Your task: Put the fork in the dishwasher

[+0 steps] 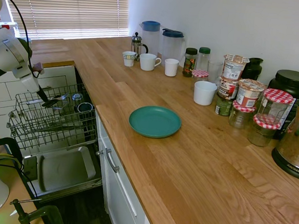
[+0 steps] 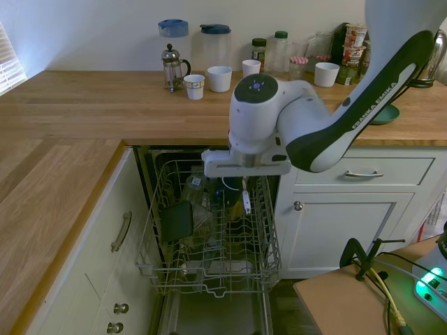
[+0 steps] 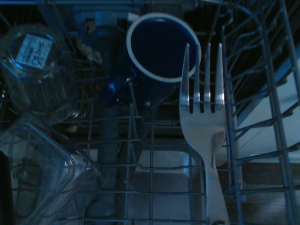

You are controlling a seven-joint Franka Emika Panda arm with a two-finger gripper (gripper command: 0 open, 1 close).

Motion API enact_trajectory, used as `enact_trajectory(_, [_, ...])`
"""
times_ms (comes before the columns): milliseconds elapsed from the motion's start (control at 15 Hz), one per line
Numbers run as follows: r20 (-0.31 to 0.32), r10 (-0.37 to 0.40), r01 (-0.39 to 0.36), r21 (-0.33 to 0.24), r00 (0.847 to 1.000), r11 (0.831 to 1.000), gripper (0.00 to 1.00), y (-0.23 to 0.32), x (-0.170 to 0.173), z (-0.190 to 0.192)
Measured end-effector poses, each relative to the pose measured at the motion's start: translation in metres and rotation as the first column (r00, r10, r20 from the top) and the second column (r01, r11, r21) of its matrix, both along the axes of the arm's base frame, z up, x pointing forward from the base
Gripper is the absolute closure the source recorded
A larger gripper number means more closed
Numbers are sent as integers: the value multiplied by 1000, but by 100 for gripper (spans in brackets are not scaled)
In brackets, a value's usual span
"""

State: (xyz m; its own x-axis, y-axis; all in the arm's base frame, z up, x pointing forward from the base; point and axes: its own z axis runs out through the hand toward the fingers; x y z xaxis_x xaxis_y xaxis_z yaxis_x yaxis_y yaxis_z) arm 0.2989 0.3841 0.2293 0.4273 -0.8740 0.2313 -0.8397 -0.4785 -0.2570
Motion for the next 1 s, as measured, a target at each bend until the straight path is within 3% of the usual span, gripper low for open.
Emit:
enact_trajectory(267, [-58,1,-1,15,998,1000,100,-1,27,-54])
enact_trajectory(733, [-104,-4,6,17,995,1000,100,7,33,-128])
enact_trajectory(800, [-105,-6,7,17,994,1000,0,5,32,-135])
enact_trajectory(1000, [-95,4,-2,24,995,1000,0,7,31,-141])
